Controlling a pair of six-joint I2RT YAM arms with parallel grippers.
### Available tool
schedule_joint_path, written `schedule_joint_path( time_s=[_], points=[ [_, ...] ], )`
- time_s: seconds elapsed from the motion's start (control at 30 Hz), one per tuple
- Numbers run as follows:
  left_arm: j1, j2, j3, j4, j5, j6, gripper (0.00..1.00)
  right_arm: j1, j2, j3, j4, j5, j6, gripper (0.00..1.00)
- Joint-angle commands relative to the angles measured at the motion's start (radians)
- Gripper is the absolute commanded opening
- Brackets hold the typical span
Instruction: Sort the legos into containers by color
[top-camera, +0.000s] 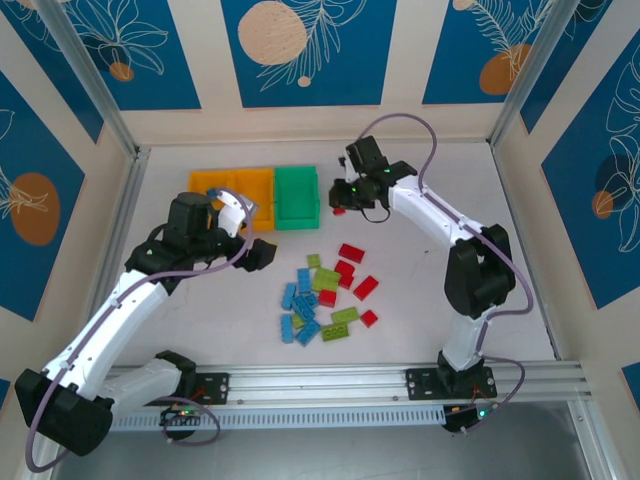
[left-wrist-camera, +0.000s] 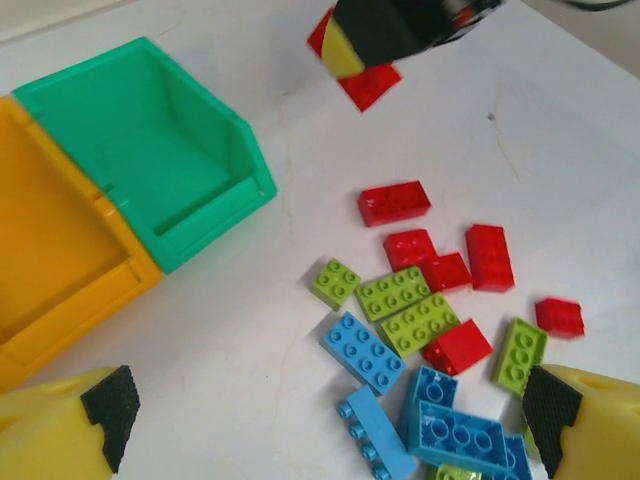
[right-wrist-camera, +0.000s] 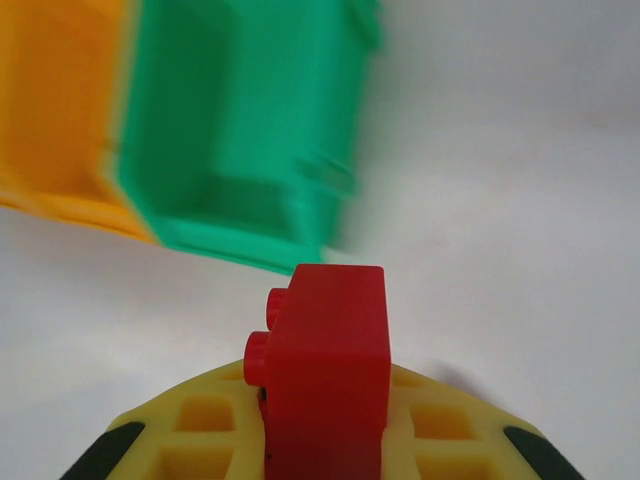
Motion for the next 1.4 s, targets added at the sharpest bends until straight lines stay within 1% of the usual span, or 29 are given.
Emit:
schedule_joint_path(
  time_s=[0.0, 0.13, 0.23, 0.37, 0.47, 0.6, 0.7, 0.77, 0.83, 0.9, 1.0, 1.07, 1.17, 1.27, 1.37],
  points=[
    [-0.009, 0.034, -0.01, 0.016, -0.102, -0.17, 1.0, 0.05, 0.078, 0.082, 0.119, 0.019, 0.049, 0.17],
    [-0.011, 0.075, -0.022, 0.002, -0.162, -0.301, 1.0, 0.063, 0.271, 0.296, 0.081, 0.019, 0.026, 0.17],
    [-0.011, 0.108, -0.027, -0.028, -0.191, -0.395, 0.97, 0.069, 0.441, 0.505, -0.001, 0.011, -0.01, 0.18],
    [-0.018, 0.152, -0.032, -0.062, -0.169, -0.478, 0.92, 0.072, 0.615, 0.776, -0.129, -0.03, -0.034, 0.29],
    [-0.03, 0.165, -0.057, -0.059, -0.164, -0.524, 0.87, 0.073, 0.657, 0.876, -0.175, -0.047, -0.034, 0.33],
    [-0.049, 0.181, -0.077, -0.041, -0.159, -0.557, 0.78, 0.069, 0.606, 0.875, -0.207, -0.058, -0.037, 0.36],
    [-0.091, 0.221, -0.061, -0.034, -0.161, -0.563, 0.73, 0.059, 0.506, 0.801, -0.214, -0.064, -0.051, 0.39],
    [-0.126, 0.271, -0.035, -0.029, -0.168, -0.567, 0.73, 0.046, 0.415, 0.701, -0.187, -0.066, -0.06, 0.42],
    [-0.154, 0.329, -0.001, -0.023, -0.177, -0.575, 0.72, 0.028, 0.327, 0.627, -0.199, -0.079, -0.054, 0.42],
    [-0.186, 0.395, 0.052, -0.024, -0.192, -0.579, 0.72, 0.011, 0.226, 0.524, -0.212, -0.081, -0.037, 0.43],
    [-0.237, 0.514, 0.145, -0.044, -0.242, -0.592, 0.71, -0.011, 0.038, 0.297, -0.193, -0.046, -0.007, 0.44],
    [-0.262, 0.602, 0.209, -0.057, -0.281, -0.613, 0.71, -0.024, -0.1, 0.129, -0.17, -0.006, 0.014, 0.48],
    [-0.28, 0.723, 0.291, -0.065, -0.291, -0.634, 0.71, -0.043, -0.26, -0.052, -0.183, 0.024, 0.049, 0.55],
    [-0.289, 0.816, 0.348, -0.063, -0.282, -0.629, 0.71, -0.047, -0.368, -0.171, -0.227, 0.048, 0.068, 0.62],
    [-0.293, 0.891, 0.391, -0.053, -0.256, -0.617, 0.7, -0.053, -0.437, -0.248, -0.253, 0.075, 0.076, 0.67]
  ],
)
